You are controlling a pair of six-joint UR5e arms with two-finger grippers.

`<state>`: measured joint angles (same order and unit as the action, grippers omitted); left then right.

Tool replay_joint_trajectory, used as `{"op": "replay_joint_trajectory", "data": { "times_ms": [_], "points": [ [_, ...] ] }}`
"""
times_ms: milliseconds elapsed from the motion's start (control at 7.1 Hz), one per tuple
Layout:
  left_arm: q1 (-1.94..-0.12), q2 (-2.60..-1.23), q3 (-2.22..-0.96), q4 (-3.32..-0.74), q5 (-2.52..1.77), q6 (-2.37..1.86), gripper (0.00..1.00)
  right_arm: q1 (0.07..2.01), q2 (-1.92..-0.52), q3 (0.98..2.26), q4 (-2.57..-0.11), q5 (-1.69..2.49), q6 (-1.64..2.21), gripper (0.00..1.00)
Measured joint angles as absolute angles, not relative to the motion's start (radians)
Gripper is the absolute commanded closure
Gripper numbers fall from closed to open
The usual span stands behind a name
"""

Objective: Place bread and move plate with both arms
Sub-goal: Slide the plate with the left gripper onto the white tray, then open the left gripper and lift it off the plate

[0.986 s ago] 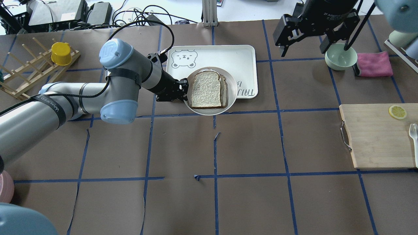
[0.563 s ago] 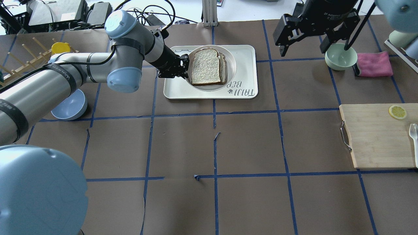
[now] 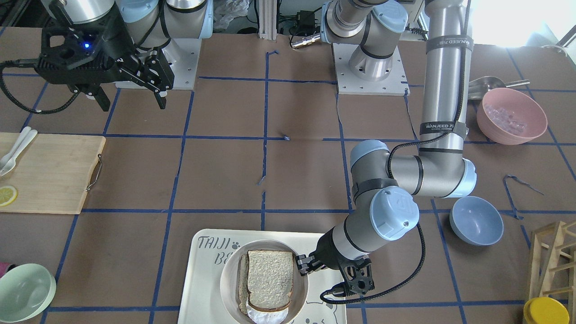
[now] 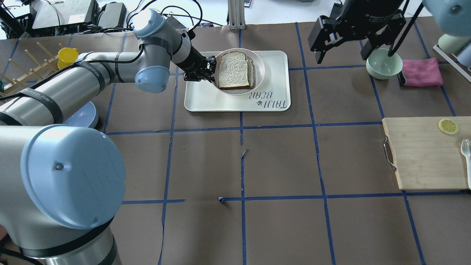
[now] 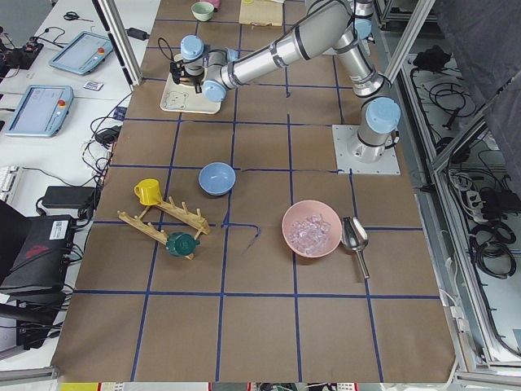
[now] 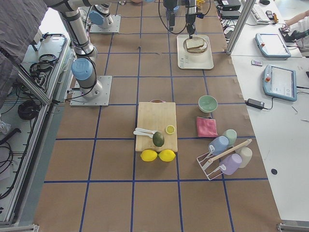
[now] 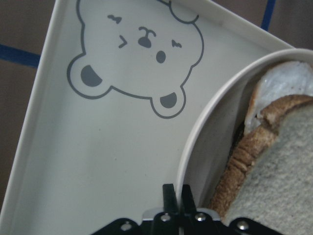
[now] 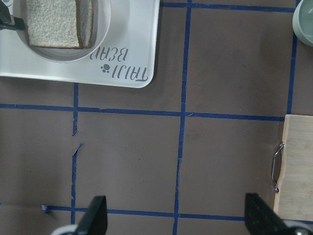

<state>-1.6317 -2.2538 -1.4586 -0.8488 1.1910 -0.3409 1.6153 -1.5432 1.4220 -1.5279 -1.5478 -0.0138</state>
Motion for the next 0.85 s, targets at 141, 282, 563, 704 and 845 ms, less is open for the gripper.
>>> {"op": "replay_joint_trajectory", "data": {
  "times_ms": [141,282,563,704,845],
  "points": [
    [-1.632,-2.264,-1.458,-0.847,1.193,-0.340,0.01,1.614,-1.543,1.422,-1.528,-1.548,-0.015,0.00],
    [-1.632,-2.269,-1.455,-0.845,1.208,-0.337,0.00,1.614,-1.543,1.422,-1.528,-1.548,-0.016,0.00],
    [-1.633,-2.236,-1.448,-0.872,1.263,-0.330,0.00,1.613,-1.543,1.422,-1.528,-1.548,-0.017,0.00],
    [-1.636,-2.187,-1.439,-0.940,1.282,-0.329,0.00,1.612,-1.543,1.422,-1.528,-1.548,-0.017,0.00],
    [-1.644,-2.120,-1.430,-1.037,1.304,-0.329,0.00,1.612,-1.543,1.422,-1.528,-1.548,-0.017,0.00]
  ]
}}
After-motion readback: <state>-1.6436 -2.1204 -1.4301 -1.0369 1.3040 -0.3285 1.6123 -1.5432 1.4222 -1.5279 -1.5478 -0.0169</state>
